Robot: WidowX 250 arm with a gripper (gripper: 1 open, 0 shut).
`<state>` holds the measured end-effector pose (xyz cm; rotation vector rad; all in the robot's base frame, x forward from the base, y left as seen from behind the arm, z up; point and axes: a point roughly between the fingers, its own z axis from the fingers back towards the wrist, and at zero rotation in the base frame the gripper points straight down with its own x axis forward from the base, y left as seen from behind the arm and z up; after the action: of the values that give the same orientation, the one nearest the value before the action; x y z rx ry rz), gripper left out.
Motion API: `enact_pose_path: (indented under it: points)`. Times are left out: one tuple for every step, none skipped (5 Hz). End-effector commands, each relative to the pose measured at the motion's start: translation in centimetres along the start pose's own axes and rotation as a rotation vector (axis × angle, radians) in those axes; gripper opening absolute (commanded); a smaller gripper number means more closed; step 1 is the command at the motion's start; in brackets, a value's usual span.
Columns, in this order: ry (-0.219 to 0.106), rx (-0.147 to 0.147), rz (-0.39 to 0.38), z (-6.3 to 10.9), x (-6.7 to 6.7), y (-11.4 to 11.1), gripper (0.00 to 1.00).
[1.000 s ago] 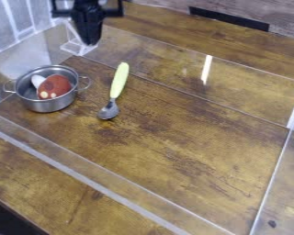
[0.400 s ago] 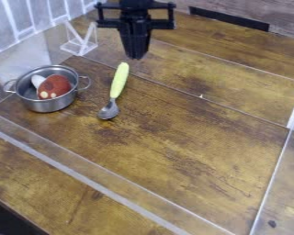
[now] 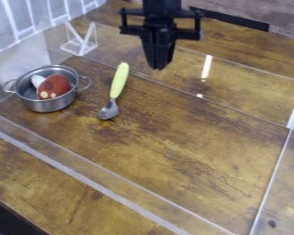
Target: Remove the mushroom from the silver pot and put it on the table
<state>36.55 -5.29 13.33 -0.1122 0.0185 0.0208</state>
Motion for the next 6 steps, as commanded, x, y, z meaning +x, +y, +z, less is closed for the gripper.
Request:
enact_pose_path:
  points:
    - [-0.088,-0.004,-0.093,2.9,-1.0,-1.8,0.00]
    - [-0.084,0.015,-0.058,2.6,-1.3,-1.3,0.00]
    - [-0.083,0.031,-0.013,2.3,-1.5,-0.6,0.00]
    - [-0.081,0.050,0.011,1.2,-1.9,-0.4,0.00]
    - [-0.081,0.065,0.019,-0.1,-2.1,-0.8,0.00]
    - [-0.083,0.084,-0.009,-0.5,-2.6,-0.3,0.00]
